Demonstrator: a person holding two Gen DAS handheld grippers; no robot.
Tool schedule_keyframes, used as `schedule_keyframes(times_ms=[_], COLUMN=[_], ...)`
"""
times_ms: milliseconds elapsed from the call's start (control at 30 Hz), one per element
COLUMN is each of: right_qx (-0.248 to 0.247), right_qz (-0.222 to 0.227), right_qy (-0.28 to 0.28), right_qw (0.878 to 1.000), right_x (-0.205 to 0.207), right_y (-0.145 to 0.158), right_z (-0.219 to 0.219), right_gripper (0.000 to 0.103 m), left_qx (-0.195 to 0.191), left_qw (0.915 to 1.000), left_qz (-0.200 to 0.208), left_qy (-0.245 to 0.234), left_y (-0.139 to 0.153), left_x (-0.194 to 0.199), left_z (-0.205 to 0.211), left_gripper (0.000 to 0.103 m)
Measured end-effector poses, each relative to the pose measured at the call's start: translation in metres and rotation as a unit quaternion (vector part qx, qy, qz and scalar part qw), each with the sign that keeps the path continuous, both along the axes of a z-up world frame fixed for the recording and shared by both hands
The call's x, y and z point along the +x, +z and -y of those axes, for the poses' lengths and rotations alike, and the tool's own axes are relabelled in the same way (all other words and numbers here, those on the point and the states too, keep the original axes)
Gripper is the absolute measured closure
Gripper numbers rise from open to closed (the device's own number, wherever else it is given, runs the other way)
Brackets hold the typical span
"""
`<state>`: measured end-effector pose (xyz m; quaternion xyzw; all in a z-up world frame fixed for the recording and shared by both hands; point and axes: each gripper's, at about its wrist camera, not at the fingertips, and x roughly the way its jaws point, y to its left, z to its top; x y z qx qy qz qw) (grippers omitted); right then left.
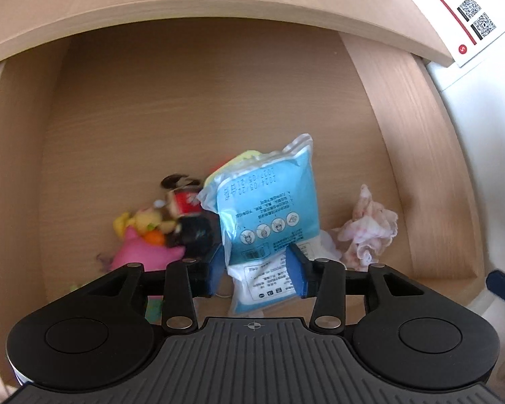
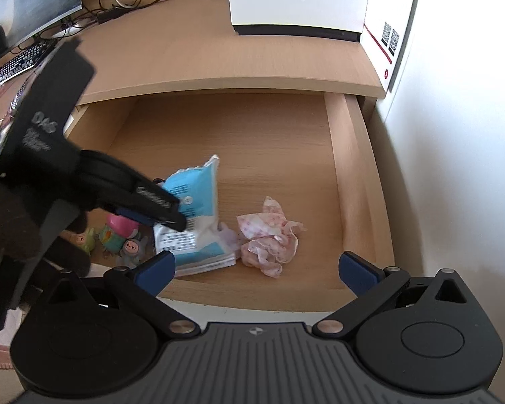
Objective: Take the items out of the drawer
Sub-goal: 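Lower the left tool onto the blue packet and close its fingers, then lift the blue packet out of the drawer with the left tool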
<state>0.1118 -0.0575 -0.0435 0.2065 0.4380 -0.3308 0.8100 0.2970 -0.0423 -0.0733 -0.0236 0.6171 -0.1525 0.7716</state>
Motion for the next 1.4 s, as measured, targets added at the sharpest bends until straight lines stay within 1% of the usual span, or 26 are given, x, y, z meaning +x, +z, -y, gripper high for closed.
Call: schedule_keyframes(times_ms=[167, 333, 433, 567, 667, 800, 900, 967, 1000, 1033, 1067, 1100, 1133, 1200, 1267, 1333, 1367, 1400], right_qx=[0.005, 0.012, 0.012, 0.007, 0.008, -0.010, -0.022, -0.027, -0.028, -0.029, -0.031, -0.033, -0.036, -0.034, -0.016, 0.001, 0.006, 0.008], right_qz=[-0.006, -0.014, -0.023, -0.039, -0.039, -0.037, -0.034, -0.036, -0.034, -0.030, -0.024, -0.017, -0.008, 0.012, 0.032, 0.045, 0.049, 0.051], right_qy=[-0.012, -0.016, -0.011, -0.013, -0.014, -0.005, -0.002, -0.003, -0.005, -0.010, -0.018, -0.024, -0.032, -0.053, -0.078, -0.099, -0.110, -0.116], right_qw=[1.000, 1.000, 1.000, 0.999, 0.999, 0.999, 0.999, 0.999, 0.999, 0.999, 0.999, 0.999, 0.999, 0.998, 0.996, 0.994, 0.993, 0.992], right_x=[-0.003, -0.006, -0.006, -0.009, -0.013, -0.018, -0.023, -0.025, -0.026, -0.027, -0.028, -0.030, -0.031, -0.034, -0.034, -0.034, -0.033, -0.032], right_y=[-0.002, -0.006, -0.009, -0.013, -0.015, -0.011, -0.007, -0.005, -0.004, -0.001, 0.002, 0.006, 0.010, 0.017, 0.020, 0.020, 0.020, 0.021], right_z=[0.006, 0.005, 0.001, -0.004, -0.008, -0.019, -0.025, -0.025, -0.025, -0.024, -0.022, -0.020, -0.017, -0.009, 0.002, 0.011, 0.016, 0.019], right_gripper=[0.000, 0.000, 0.000, 0.000, 0.000, 0.000, 0.000, 0.000, 0.000, 0.000, 0.000, 0.000, 0.000, 0.000, 0.000, 0.000, 0.000, 0.000], left_qx=[-0.006, -0.018, -0.033, -0.041, -0.058, -0.081, -0.075, -0.070, -0.073, -0.081, -0.093, -0.104, -0.112, -0.125, -0.132, -0.134, -0.131, -0.124], left_qw=[1.0000, 0.9997, 0.9993, 0.9988, 0.9973, 0.9955, 0.9963, 0.9971, 0.9971, 0.9966, 0.9955, 0.9942, 0.9933, 0.9912, 0.9901, 0.9901, 0.9908, 0.9920], left_qz=[0.006, 0.008, 0.010, 0.028, 0.044, 0.047, 0.040, 0.027, 0.015, 0.006, 0.004, 0.008, 0.012, 0.029, 0.042, 0.032, 0.017, 0.002], left_qy=[0.004, 0.011, 0.016, 0.003, -0.010, -0.014, -0.011, -0.015, -0.016, -0.017, -0.020, -0.025, -0.029, -0.031, -0.025, -0.028, -0.027, -0.025], left_y=[-0.004, -0.010, -0.015, -0.014, -0.016, -0.022, -0.026, -0.024, -0.023, -0.022, -0.016, -0.007, 0.002, 0.024, 0.041, 0.045, 0.041, 0.035], left_x=[0.006, 0.007, 0.010, 0.009, 0.011, 0.017, 0.023, 0.028, 0.029, 0.031, 0.029, 0.026, 0.024, 0.018, 0.014, 0.015, 0.016, 0.016], left_z=[0.011, 0.014, 0.021, 0.025, 0.032, 0.039, 0.044, 0.049, 0.046, 0.043, 0.037, 0.028, 0.016, -0.008, -0.031, -0.039, -0.040, -0.037], left_gripper=[0.052, 0.045, 0.045, 0.045, 0.048, 0.045, 0.043, 0.046, 0.053, 0.065, 0.071, 0.085, 0.094, 0.094, 0.094, 0.094, 0.092, 0.088])
